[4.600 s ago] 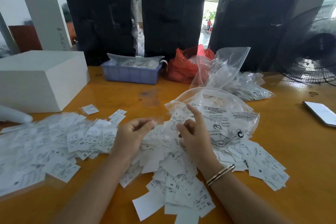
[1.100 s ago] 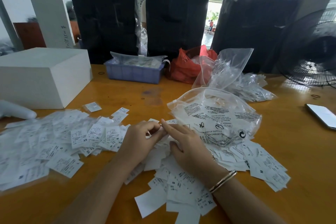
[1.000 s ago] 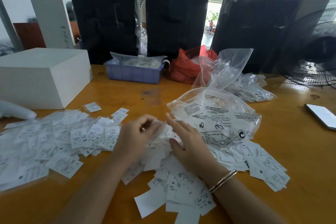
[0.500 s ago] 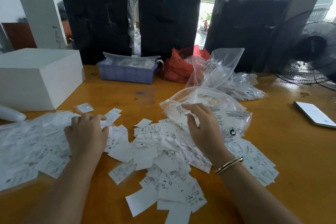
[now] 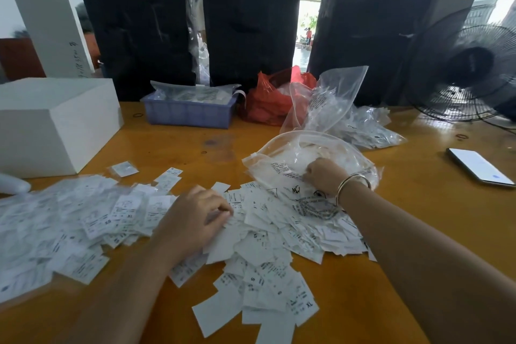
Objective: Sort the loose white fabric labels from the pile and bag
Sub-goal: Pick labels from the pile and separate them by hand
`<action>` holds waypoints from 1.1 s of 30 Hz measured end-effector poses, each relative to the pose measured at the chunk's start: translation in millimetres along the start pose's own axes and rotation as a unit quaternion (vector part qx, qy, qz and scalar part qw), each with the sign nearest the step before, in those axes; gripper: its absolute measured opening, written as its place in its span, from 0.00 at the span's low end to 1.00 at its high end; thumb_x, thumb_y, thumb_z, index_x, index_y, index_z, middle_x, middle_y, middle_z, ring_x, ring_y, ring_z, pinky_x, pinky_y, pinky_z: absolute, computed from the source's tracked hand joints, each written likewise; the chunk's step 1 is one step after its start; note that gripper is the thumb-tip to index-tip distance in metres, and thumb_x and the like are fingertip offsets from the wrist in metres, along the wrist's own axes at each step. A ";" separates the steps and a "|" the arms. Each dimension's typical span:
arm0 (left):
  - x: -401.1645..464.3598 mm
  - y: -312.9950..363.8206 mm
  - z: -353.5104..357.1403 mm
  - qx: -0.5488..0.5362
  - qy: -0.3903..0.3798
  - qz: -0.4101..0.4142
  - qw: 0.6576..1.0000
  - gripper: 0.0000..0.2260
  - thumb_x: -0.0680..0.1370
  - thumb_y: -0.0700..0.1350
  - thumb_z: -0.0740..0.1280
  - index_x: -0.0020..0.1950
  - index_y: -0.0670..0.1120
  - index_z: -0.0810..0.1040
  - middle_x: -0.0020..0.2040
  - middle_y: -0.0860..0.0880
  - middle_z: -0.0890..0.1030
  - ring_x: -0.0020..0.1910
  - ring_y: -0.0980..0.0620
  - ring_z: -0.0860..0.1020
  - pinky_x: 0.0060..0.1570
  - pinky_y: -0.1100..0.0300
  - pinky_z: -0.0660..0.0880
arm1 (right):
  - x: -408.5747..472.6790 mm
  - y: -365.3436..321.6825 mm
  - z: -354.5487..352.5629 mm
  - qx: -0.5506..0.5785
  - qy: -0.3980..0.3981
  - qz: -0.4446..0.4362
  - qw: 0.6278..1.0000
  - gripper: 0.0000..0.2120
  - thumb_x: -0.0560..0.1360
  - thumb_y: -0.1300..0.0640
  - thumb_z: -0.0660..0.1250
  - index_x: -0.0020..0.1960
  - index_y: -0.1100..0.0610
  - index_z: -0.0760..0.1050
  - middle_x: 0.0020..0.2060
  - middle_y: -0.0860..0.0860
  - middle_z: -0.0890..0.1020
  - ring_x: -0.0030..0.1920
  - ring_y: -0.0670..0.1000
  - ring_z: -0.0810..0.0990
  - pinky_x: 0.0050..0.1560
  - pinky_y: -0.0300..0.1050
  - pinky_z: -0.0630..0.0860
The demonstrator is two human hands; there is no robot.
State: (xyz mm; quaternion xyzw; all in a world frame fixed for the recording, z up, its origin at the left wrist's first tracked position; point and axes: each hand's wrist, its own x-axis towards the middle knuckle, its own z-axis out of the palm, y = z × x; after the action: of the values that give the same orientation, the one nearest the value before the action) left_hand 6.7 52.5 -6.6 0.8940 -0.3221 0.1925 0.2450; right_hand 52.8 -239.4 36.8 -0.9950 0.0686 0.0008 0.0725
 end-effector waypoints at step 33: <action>3.8 24.2 -10.9 -0.337 0.013 -0.132 0.932 0.25 0.69 0.75 0.54 0.55 0.62 0.75 0.51 0.70 0.78 0.54 0.70 0.74 0.48 0.75 0.69 | -91.8 -97.9 15.8 0.596 0.084 -0.159 0.782 0.03 0.76 0.58 0.67 0.44 0.56 0.76 0.28 0.48 0.81 0.27 0.43 0.76 0.29 0.33 0.72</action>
State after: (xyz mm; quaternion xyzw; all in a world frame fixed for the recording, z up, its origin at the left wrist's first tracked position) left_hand -8.8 40.6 11.7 0.7909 -0.2438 0.0501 0.5590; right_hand -24.7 -128.7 36.3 -0.7462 -0.0978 -0.1351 0.6445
